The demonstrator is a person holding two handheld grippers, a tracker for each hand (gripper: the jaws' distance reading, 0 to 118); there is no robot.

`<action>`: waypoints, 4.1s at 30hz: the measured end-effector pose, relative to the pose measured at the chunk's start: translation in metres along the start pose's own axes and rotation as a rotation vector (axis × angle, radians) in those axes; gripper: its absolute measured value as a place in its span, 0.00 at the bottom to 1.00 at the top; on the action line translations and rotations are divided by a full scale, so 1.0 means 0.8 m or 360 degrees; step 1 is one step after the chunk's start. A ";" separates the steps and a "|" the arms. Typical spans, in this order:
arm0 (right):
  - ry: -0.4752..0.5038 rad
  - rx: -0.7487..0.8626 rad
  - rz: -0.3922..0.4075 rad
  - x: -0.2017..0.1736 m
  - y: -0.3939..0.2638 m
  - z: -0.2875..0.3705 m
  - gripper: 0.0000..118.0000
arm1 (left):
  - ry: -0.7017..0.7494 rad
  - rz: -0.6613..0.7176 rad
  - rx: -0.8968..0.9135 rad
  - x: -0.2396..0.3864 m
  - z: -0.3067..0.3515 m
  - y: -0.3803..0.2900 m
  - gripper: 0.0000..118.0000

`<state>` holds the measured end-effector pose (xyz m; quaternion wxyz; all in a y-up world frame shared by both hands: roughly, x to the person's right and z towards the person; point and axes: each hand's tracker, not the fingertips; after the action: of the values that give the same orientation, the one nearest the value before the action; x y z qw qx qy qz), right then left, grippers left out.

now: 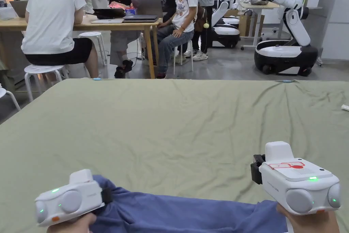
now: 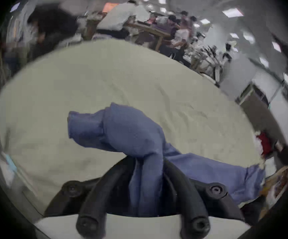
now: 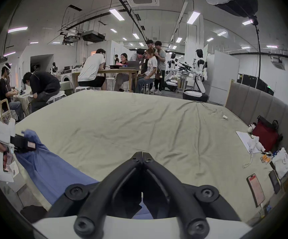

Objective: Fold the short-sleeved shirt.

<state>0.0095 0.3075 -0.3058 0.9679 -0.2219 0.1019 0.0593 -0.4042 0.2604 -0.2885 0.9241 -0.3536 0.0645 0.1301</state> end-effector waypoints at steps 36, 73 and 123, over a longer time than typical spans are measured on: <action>0.0032 0.0003 -0.0161 0.091 -0.040 0.002 0.00 | -0.0816 -0.0329 -0.0321 0.271 -0.024 -0.131 0.00; 0.0009 -0.0021 -0.0068 0.098 -0.033 0.005 0.00 | -0.0915 0.1164 -0.0172 0.073 -0.036 -0.132 0.10; 0.0203 -0.0199 -0.0171 0.109 -0.078 0.004 0.00 | -0.0988 -0.0167 -0.0387 0.343 -0.043 -0.187 0.00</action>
<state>0.1051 0.2595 -0.2964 0.9455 -0.2905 0.1474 -0.0007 -0.0994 0.1840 -0.2767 0.8561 -0.4075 -0.2544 0.1904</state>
